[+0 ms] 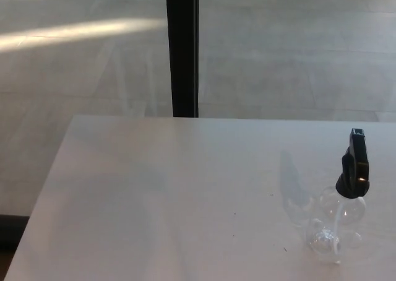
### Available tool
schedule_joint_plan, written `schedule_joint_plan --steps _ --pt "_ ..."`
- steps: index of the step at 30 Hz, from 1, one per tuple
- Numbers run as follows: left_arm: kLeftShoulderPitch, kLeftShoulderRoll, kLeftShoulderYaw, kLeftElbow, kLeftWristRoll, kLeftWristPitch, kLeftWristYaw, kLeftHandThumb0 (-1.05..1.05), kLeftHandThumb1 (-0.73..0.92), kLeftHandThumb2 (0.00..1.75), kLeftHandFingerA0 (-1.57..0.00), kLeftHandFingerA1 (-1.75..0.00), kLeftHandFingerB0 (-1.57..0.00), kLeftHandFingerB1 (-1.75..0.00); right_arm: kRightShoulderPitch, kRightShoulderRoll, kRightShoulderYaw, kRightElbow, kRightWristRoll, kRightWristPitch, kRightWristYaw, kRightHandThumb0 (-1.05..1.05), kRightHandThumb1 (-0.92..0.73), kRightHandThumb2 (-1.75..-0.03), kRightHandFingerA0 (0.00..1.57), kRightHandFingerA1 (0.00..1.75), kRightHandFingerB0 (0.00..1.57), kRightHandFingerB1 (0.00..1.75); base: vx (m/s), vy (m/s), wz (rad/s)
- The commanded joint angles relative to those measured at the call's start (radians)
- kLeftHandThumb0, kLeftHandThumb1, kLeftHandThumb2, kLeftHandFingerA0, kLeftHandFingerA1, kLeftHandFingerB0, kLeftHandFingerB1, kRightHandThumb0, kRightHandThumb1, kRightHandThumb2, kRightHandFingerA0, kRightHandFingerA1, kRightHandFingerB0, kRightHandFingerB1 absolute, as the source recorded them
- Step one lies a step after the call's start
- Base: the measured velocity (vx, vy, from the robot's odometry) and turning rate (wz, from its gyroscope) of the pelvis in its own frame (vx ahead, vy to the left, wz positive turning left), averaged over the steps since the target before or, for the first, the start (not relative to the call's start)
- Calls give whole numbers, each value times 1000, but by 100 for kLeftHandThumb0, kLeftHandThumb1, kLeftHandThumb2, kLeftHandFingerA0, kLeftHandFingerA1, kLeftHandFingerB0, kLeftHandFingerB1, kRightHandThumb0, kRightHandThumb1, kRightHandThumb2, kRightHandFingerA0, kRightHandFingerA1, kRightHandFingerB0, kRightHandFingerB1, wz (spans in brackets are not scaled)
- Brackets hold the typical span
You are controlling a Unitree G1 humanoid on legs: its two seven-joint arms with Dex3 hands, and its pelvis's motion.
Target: The robot uses its right hand to grab and lift the lid of the spray bottle kept in the middle of the desk and places the lid on the right side of the bottle
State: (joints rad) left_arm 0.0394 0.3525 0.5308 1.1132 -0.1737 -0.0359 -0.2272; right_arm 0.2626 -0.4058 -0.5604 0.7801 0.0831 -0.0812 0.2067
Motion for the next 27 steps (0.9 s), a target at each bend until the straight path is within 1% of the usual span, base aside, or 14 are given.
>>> schedule_joint_plan --steps 1,2,4,5,7,9,11,12,16,17,18,21,23,27 --pt "-18 39 79 46 -110 -15 -79 -65 70 61 -52 -53 -40 -39 -49 -90 -131 -59 168 -3 60 -96 -67 -60 9 82 1 68 0 0 0" --pt "-15 39 73 40 -100 -20 -82 -66 56 94 -46 -62 -33 -52 -72 -106 -146 -69 156 -34 28 -94 -63 -62 47 142 5 69 0 0 0" --pt "-18 40 76 45 -100 -19 -85 -65 71 61 -51 -53 -39 -39 -95 -130 -154 -96 139 -14 3 -91 -67 -61 47 111 5 65 0 0 0" --pt "-24 44 72 57 -93 -20 -76 -67 71 61 -52 -51 -39 -38 -110 -150 -176 -224 164 43 4 -95 -55 -96 19 74 4 61 0 0 0" --pt "-25 44 75 58 -97 -19 -75 -66 70 62 -51 -52 -38 -38 -137 -172 -192 -318 174 69 -5 -96 -67 -61 8 80 12 67 0 0 0" --pt "-24 44 76 59 -99 -22 -81 -66 71 61 -53 -53 -39 -38 -197 -223 -209 -401 211 98 31 -102 -52 -86 7 75 18 66 0 0 0" --pt "-22 46 70 59 -95 -28 -89 -65 72 62 -51 -54 -37 -38 -244 -256 -203 -431 198 110 21 -102 -60 -60 6 88 20 68 0 0 0" --pt "-23 47 73 60 -100 -26 -89 -65 71 61 -52 -54 -39 -39 -283 -280 -187 -475 186 135 13 -40 -9 -84 29 68 35 69 0 0 0" --pt "-21 47 79 67 -110 -24 -92 -66 54 93 -47 -63 -34 -52 -395 -345 -134 -599 168 163 30 -40 -11 -85 26 66 31 66 0 0 0" --pt "-19 47 76 64 -109 -25 -96 -66 71 61 -49 -53 -38 -39 -434 -362 -94 -623 141 142 38 -40 -13 -86 21 64 27 64 0 0 0" --pt "-19 47 73 65 -107 -26 -94 -65 70 61 -50 -52 -39 -39 -459 -376 -61 -679 137 169 49 -93 -47 -79 29 74 29 65 0 0 0" --pt "-17 49 71 70 -109 -32 -103 -66 71 61 -49 -53 -38 -39 -513 -394 22 -781 138 229 79 -39 -32 -93 0 53 0 51 0 0 0" --pt "-19 48 74 67 -115 -25 -98 -65 54 93 -47 -63 -32 -52 -547 -427 98 -792 89 190 121 -47 -53 -58 8 36 9 23 0 0 0" --pt "-15 47 67 63 -110 -31 -93 -66 71 62 -52 -54 -38 -39 -605 -477 234 -789 25 148 179 -57 -51 -59 8 34 12 23 0 0 0"
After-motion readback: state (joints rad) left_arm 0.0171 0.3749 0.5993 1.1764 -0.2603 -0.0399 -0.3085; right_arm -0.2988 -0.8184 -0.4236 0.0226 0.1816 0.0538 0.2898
